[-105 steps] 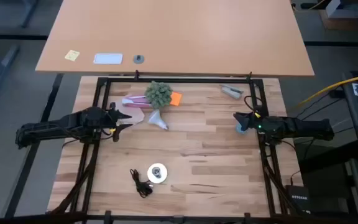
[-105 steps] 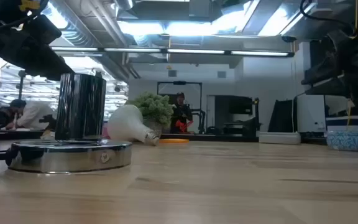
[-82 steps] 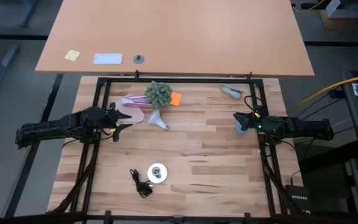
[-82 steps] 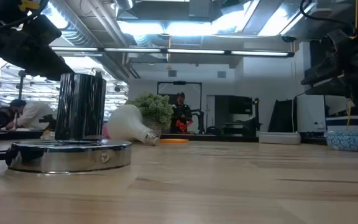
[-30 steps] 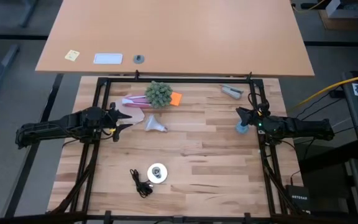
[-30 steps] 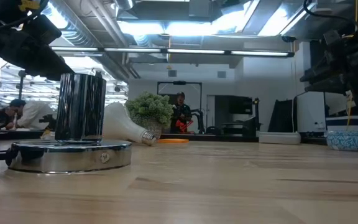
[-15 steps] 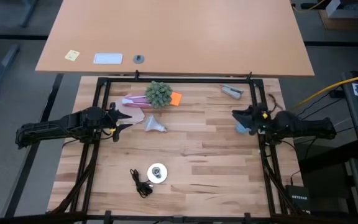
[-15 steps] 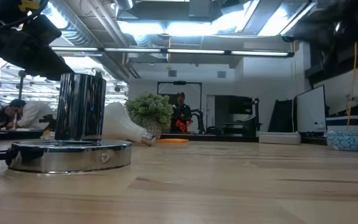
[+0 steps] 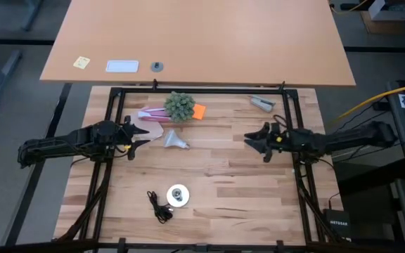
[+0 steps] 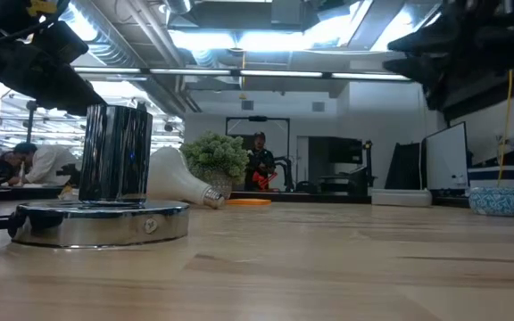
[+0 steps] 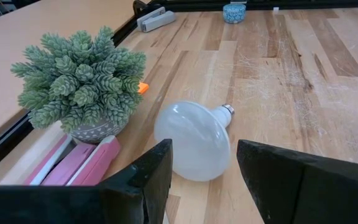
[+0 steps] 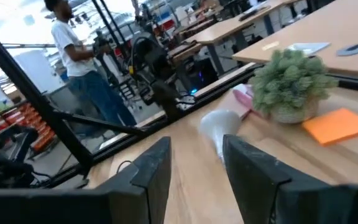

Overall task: Screw lightbulb
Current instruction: Insert the lightbulb into the lamp

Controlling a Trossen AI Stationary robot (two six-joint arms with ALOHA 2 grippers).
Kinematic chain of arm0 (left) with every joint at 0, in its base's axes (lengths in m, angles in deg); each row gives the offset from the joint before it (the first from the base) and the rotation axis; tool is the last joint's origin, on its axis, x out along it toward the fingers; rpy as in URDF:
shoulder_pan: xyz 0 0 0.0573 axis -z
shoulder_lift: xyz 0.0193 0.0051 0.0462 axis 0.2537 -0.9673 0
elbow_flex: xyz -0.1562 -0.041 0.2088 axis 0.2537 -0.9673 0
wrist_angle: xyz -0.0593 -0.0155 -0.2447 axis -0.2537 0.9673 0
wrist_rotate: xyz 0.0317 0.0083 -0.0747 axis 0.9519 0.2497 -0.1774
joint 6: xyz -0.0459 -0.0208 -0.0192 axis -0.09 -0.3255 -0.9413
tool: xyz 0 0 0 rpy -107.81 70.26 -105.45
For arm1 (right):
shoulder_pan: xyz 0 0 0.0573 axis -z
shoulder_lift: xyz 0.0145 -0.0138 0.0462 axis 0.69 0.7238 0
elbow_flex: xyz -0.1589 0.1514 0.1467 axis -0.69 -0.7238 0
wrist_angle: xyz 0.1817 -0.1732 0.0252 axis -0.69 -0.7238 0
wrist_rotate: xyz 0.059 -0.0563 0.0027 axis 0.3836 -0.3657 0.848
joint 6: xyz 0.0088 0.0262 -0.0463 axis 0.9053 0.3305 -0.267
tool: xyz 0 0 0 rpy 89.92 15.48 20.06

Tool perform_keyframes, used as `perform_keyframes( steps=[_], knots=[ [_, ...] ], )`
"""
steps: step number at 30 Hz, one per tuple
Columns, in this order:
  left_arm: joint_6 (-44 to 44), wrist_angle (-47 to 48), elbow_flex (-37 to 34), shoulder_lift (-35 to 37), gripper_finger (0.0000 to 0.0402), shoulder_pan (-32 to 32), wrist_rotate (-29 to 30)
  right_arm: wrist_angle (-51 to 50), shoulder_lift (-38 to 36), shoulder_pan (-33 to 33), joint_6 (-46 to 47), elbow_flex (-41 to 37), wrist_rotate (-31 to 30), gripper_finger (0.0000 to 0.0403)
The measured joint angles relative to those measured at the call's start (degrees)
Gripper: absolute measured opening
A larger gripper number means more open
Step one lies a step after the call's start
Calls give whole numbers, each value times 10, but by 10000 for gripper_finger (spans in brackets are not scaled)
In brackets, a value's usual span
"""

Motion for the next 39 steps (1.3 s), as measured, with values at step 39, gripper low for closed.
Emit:
perform_keyframes(
  steps=[39],
  knots=[
    [0, 0, 0, 0, 170, 0, 0, -239, 735, 42, -170, 617, -20, 152]
  ],
)
